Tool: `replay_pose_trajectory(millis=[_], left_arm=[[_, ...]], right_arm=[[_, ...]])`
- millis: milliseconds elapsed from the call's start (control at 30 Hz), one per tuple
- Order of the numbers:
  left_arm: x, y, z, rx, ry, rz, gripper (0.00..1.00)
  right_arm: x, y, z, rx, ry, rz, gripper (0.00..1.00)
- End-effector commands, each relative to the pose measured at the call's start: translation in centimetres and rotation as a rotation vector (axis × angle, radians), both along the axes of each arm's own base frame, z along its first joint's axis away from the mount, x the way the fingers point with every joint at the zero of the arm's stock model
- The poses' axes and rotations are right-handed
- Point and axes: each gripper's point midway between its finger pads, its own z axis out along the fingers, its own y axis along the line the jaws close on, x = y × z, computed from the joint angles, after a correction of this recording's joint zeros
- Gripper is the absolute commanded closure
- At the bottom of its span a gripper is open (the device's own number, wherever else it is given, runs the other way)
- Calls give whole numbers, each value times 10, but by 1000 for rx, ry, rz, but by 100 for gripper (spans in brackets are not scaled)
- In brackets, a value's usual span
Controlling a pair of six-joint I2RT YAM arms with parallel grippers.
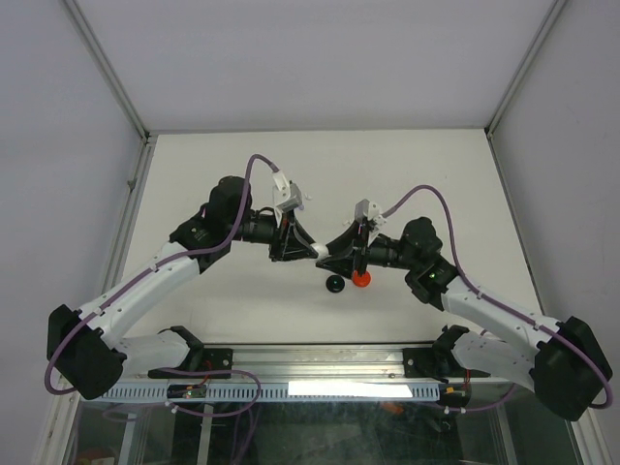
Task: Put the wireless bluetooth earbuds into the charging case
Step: Pick up the charging case at the center of the board.
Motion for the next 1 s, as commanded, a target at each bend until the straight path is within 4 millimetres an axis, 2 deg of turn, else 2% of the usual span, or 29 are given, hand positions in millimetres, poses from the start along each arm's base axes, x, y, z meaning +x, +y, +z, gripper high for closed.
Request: replay_pose_trajectory(millis=[0, 200, 467, 633, 733, 967], left_arm=[[-4, -6, 34, -78, -139, -49, 87], [-8, -8, 34, -81, -155, -67, 86], [-5, -5, 38, -89, -188, -28, 79], [-7, -2, 47, -133, -227, -14, 78], [-6, -1, 47, -138, -223, 5, 69], [0, -1, 47, -136, -205, 48, 58]], right_arm=[[-5, 5, 33, 83, -57, 51, 60], [-5, 7, 33, 93, -40, 66, 66], [-6, 6, 29, 85, -9, 69, 89], [-8, 4, 30, 90, 2, 71, 94], [-10, 3, 33, 100, -6, 75, 95], [-15, 1, 37, 114, -31, 94, 96]])
